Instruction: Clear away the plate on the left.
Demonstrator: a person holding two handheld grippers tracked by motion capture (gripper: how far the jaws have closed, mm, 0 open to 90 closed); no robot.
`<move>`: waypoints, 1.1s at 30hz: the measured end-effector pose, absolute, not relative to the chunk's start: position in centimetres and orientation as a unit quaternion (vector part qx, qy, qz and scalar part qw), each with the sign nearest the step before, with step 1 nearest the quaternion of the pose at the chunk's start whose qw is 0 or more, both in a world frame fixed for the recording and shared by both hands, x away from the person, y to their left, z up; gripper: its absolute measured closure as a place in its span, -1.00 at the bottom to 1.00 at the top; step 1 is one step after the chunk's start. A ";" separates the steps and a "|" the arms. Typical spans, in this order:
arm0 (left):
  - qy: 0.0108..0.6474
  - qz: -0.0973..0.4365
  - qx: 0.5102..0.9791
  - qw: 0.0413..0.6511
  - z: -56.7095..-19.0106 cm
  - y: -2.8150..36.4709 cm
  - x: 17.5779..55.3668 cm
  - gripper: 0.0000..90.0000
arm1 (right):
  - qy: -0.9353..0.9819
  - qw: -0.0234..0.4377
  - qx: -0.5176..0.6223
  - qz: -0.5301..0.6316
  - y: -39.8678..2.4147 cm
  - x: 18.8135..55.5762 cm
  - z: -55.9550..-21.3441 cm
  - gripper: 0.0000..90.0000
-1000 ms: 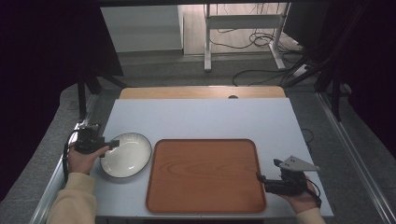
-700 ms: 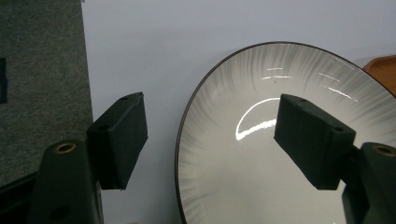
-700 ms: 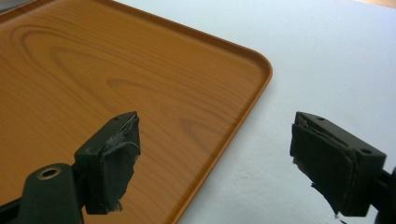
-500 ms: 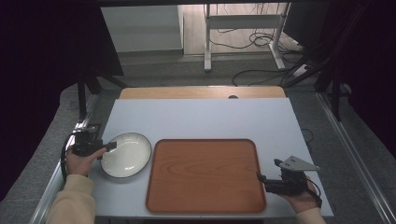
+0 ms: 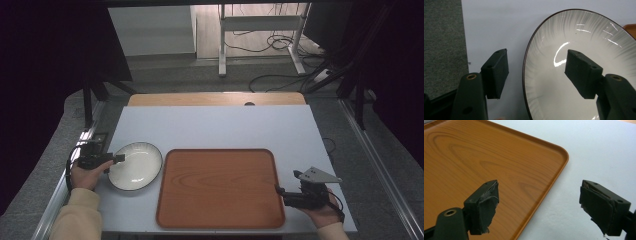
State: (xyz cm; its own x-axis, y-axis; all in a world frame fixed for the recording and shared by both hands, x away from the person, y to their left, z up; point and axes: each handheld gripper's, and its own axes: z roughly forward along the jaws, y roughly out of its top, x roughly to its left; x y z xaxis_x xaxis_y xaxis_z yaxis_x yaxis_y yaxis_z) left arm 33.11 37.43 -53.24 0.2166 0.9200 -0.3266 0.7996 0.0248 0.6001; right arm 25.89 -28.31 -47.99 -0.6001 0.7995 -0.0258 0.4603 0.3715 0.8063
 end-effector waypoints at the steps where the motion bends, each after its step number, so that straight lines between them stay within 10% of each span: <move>1: 0.619 0.082 0.694 0.358 -53.3 37.4 33.1 -0.18 | 0.800 0.213 0.393 0.399 -28.3 25.9 -48.0 -0.64; 33: 0.633 0.032 0.678 0.373 -54.1 38.4 33.3 0.65 | 0.803 0.214 0.393 0.394 -28.3 25.9 -48.1 -0.64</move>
State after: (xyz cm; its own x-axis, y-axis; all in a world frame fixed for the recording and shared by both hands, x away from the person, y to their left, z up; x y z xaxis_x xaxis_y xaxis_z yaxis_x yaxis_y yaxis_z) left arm 33.26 38.36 -54.09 0.1966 0.8817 -0.4289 0.8337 0.0799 0.5464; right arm 25.92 -28.30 -48.09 -0.5993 0.7998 -0.0343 0.4617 0.3804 0.8013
